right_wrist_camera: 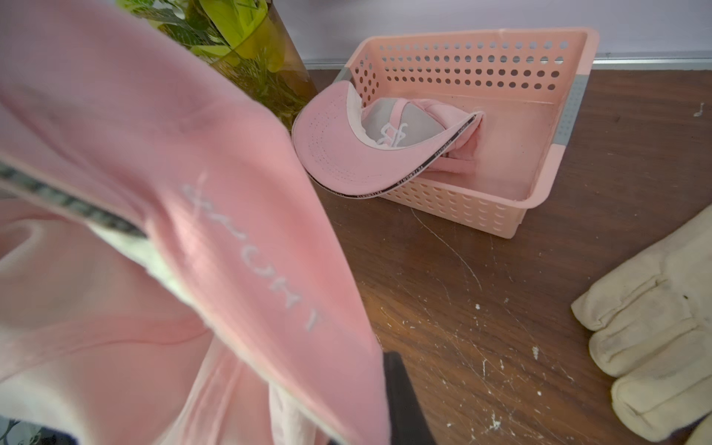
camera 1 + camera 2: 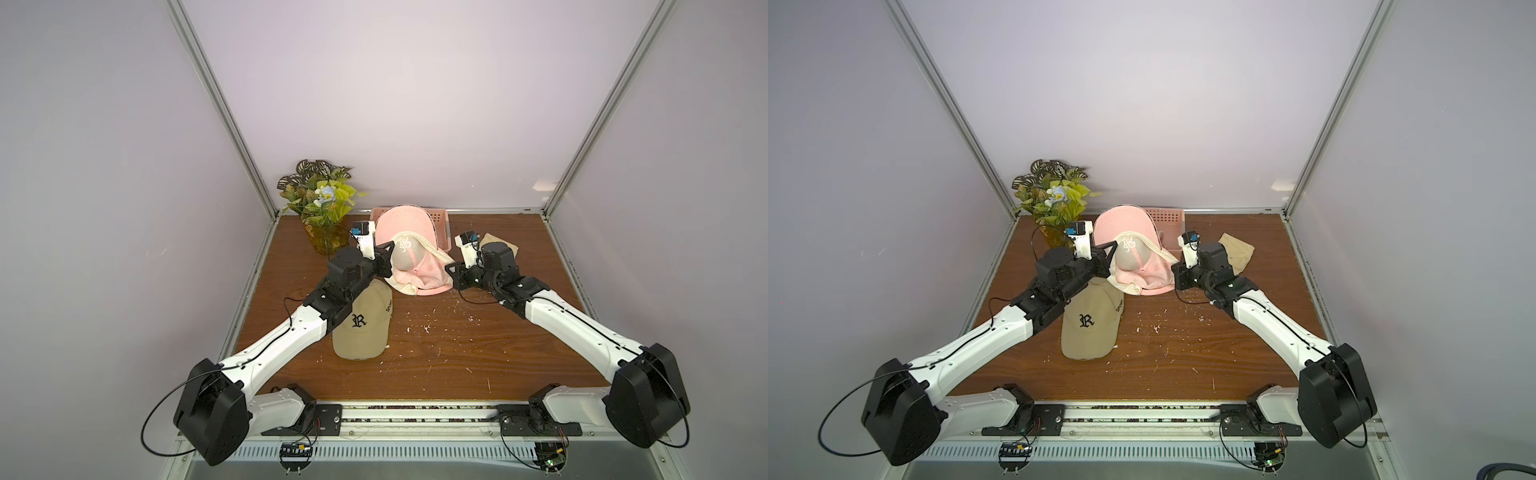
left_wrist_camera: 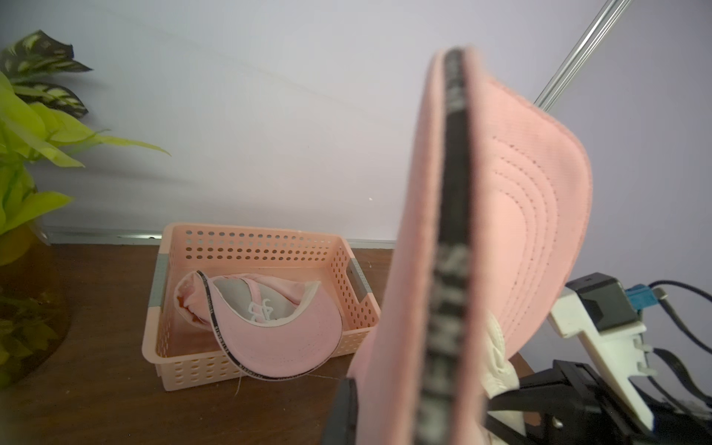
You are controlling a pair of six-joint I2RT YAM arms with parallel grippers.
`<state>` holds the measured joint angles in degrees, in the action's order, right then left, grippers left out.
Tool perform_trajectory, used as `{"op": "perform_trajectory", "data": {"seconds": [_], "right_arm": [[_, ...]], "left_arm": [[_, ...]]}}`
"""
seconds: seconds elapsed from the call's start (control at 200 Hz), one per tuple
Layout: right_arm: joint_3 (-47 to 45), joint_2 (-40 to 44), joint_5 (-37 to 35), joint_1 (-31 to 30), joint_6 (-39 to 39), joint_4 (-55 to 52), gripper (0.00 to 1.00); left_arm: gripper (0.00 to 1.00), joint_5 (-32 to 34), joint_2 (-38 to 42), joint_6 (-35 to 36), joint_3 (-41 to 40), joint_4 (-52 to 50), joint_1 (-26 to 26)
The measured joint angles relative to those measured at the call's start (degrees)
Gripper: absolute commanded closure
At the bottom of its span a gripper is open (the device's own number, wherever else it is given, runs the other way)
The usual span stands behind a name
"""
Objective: Turn the baseball cap inside out
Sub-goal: Turn over the baseball cap.
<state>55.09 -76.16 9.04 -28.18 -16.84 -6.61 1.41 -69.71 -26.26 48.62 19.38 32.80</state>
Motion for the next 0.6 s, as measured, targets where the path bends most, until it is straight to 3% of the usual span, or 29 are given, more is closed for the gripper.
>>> {"op": "perform_trajectory", "data": {"seconds": [0.235, 0.601], "right_arm": [[0.3, -0.1, -0.3, 0.1, -0.4, -2.1, 1.00], [-1.9, 4.7, 7.8, 2.4, -2.8, -0.5, 1.00]], "left_arm": [[1.00, 3.7, 0.0, 6.9, -1.0, 3.5, 4.2], [1.00, 13.6, -0.2, 17.6, -2.3, 5.8, 7.1]]}}
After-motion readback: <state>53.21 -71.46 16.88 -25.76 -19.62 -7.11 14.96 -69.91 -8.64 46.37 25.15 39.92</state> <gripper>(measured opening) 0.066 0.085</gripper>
